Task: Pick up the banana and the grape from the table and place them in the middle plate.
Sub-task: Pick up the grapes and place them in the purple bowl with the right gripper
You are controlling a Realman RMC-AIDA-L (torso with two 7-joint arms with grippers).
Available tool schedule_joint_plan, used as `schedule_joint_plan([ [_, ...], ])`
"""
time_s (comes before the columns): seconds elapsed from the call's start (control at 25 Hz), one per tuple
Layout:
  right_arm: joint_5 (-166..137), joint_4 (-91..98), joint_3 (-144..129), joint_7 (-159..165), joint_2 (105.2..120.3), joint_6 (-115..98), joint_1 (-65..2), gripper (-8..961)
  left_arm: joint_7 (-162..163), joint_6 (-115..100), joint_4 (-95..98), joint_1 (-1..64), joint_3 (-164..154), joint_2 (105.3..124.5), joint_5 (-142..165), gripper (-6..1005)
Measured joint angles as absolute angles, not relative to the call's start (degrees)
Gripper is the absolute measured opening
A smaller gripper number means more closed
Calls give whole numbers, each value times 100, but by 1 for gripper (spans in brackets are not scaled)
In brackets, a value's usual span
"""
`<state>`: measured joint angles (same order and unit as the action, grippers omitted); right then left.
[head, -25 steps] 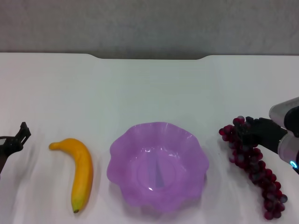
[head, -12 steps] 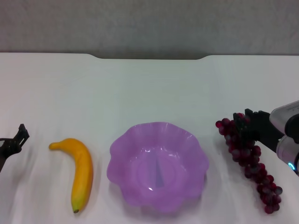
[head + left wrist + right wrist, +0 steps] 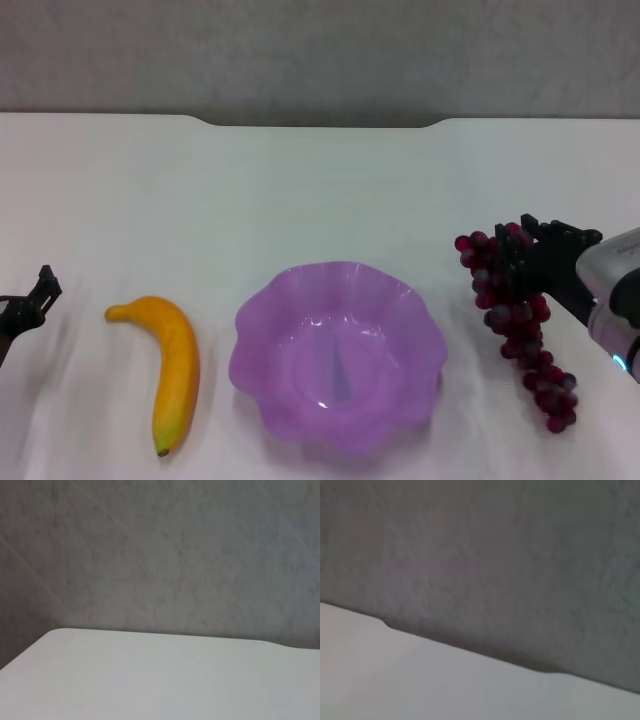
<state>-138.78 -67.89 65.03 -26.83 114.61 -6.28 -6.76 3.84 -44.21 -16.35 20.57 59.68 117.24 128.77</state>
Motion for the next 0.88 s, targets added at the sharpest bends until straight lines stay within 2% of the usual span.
schedule_joint_plan([
  [0.88, -14760, -7618, 6155, -2690, 11461, -1687, -120, 280, 387, -4421, -1635, 2048, 5968, 11724, 12876, 891],
])
